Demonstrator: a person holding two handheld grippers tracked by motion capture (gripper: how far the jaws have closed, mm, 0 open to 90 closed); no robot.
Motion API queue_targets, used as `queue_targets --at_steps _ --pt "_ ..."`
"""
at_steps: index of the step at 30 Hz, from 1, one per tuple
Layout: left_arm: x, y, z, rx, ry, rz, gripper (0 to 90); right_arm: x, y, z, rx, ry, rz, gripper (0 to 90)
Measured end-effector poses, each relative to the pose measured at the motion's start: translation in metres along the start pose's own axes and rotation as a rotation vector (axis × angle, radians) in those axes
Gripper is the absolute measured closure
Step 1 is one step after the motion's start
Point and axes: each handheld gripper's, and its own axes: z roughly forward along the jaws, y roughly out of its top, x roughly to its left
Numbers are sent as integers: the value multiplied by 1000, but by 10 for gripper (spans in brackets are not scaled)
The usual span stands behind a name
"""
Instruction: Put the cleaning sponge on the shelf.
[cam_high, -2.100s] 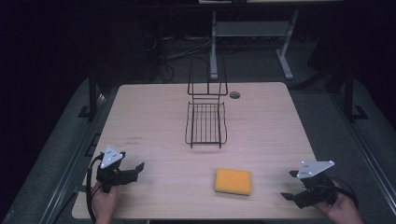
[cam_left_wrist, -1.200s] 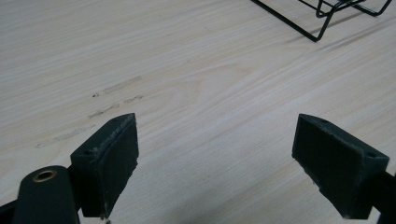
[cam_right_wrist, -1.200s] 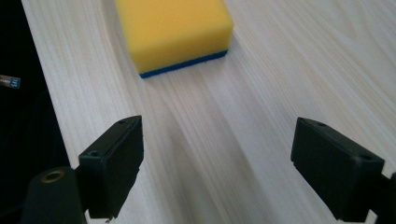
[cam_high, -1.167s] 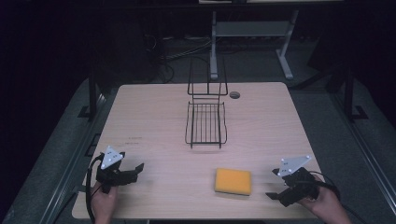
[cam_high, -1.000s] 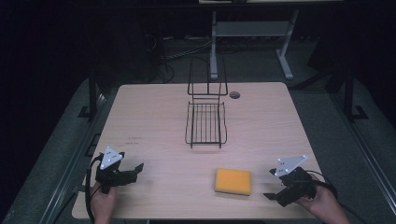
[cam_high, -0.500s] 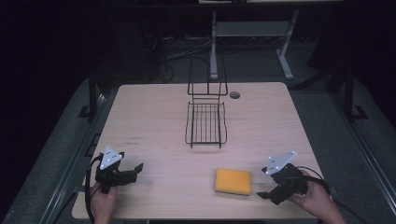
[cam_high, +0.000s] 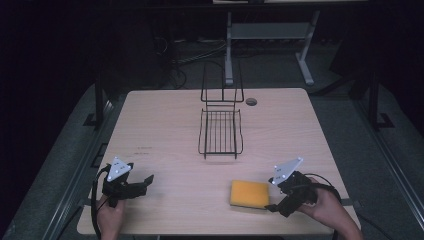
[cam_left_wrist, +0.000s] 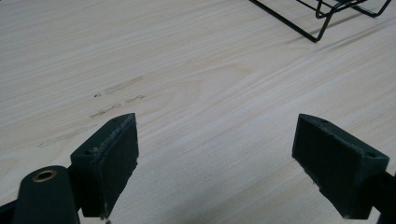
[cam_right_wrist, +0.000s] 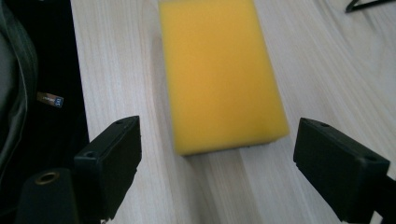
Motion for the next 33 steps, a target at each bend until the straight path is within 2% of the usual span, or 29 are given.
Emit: queue_targets --at_steps 7,15,33 --pt "0 0 -2 -3 1 0 141 -1 15 9 10 23 -31 149" --pt "0 0 -2 -3 -1 -1 140 -3 27 20 19 49 -45 148" --pt "0 1 -2 -7 -1 2 141 -7 36 36 43 70 -68 148"
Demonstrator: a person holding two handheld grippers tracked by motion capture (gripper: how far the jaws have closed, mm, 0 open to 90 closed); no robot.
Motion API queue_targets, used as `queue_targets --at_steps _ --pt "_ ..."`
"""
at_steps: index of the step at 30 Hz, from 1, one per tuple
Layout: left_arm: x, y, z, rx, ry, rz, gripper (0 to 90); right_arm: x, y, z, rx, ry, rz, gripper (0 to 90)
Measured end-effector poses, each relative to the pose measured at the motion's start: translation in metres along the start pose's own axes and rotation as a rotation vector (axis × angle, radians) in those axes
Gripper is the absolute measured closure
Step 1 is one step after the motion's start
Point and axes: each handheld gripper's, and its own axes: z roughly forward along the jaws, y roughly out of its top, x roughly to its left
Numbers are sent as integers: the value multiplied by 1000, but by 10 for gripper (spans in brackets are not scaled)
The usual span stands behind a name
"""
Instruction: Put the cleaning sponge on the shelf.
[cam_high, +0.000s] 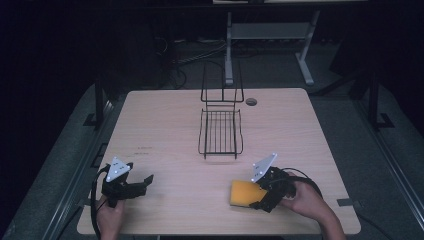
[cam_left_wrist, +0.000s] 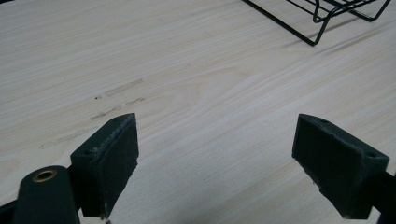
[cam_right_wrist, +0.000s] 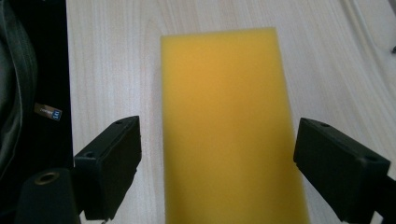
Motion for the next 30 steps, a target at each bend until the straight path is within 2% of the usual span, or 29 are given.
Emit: queue_targets --at_steps 11,20,30 --pt "0 0 0 0 -2 1 140 -3 8 -1 11 -16 -20 146" --pt "0 0 0 2 -4 1 141 -6 13 8 52 2 -24 146" --pt "1 0 0 0 -4 -3 141 -9 14 15 73 17 -20 146"
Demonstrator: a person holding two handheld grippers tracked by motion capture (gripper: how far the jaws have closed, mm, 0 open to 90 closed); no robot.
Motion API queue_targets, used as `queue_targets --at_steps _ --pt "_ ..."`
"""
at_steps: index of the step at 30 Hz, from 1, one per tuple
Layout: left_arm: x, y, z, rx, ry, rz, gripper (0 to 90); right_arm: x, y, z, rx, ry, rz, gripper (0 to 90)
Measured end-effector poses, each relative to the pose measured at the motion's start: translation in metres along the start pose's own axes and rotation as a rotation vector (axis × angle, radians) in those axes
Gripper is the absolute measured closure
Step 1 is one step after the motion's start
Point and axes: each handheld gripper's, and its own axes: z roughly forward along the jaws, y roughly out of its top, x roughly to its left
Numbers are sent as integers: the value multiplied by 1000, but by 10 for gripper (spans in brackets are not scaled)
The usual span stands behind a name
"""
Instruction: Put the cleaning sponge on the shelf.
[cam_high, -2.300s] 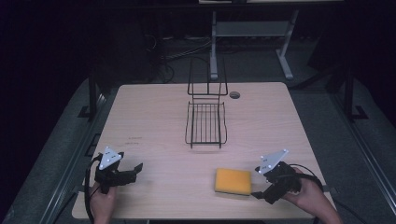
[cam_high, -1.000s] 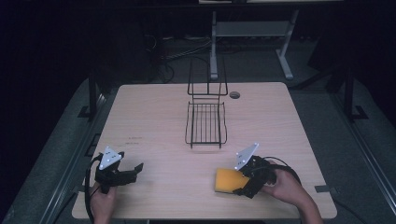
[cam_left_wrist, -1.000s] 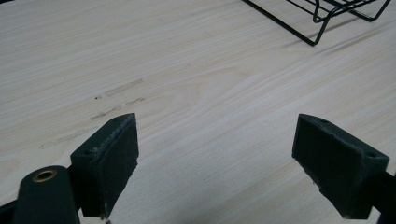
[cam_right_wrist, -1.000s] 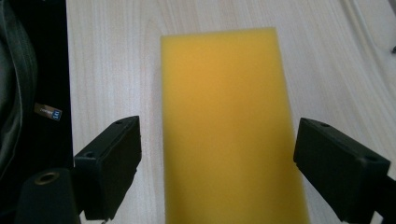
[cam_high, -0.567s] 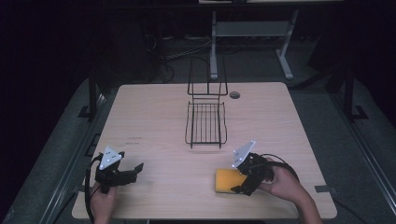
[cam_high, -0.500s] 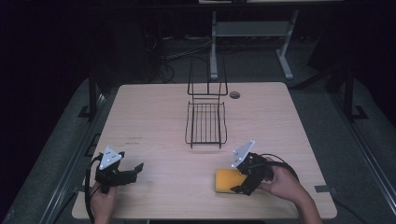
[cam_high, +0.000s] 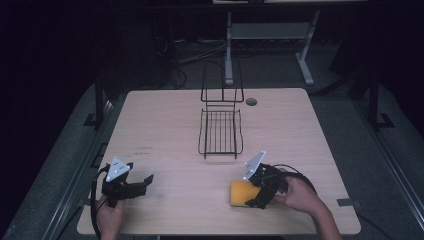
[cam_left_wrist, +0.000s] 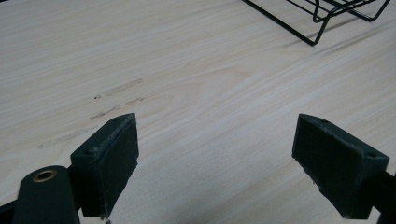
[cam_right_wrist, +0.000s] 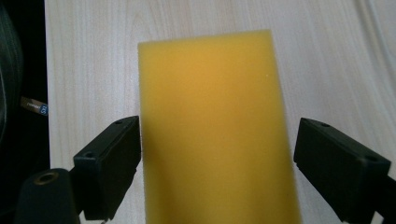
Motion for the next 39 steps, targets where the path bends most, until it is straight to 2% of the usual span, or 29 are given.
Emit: queue_targets --at_steps 10,17,30,39 --pt "0 0 0 1 0 0 140 -1 0 10 31 19 -2 146" --pt "1 0 0 -4 1 -2 141 0 0 13 32 12 -10 146" --pt "0 0 0 -1 0 -1 141 0 -8 17 39 14 14 146" --pt "0 0 0 -1 0 0 141 1 -7 18 44 9 6 149"
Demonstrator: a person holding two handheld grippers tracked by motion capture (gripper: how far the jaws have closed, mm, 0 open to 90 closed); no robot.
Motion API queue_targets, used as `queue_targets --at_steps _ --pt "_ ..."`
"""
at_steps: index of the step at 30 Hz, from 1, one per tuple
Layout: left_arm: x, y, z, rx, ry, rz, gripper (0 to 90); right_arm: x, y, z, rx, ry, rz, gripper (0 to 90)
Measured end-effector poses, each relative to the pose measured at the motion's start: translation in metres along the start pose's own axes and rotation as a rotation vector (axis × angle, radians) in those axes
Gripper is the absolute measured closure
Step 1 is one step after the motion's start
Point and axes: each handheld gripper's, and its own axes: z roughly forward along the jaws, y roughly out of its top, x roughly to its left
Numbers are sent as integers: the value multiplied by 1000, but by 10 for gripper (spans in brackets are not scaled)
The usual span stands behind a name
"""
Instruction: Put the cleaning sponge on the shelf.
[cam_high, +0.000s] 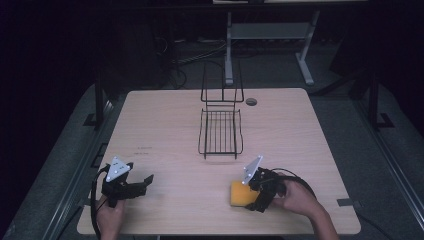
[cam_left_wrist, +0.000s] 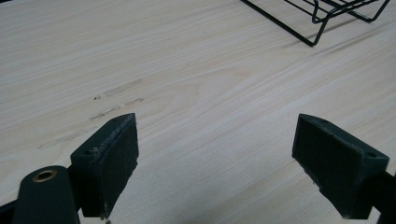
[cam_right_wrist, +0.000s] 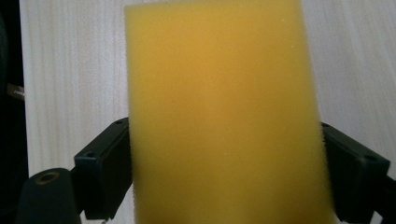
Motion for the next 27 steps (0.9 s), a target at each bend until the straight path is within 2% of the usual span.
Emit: queue_targets --at_steps 4,16,27 --pt "0 0 0 -1 1 0 141 0 0 -1 -1 -4 -4 186" --pt "0 0 0 -2 1 -1 141 0 2 -5 -14 -7 -17 200" --pt "0 0 -1 -4 0 -1 141 -6 18 -15 -33 -12 -46 200"
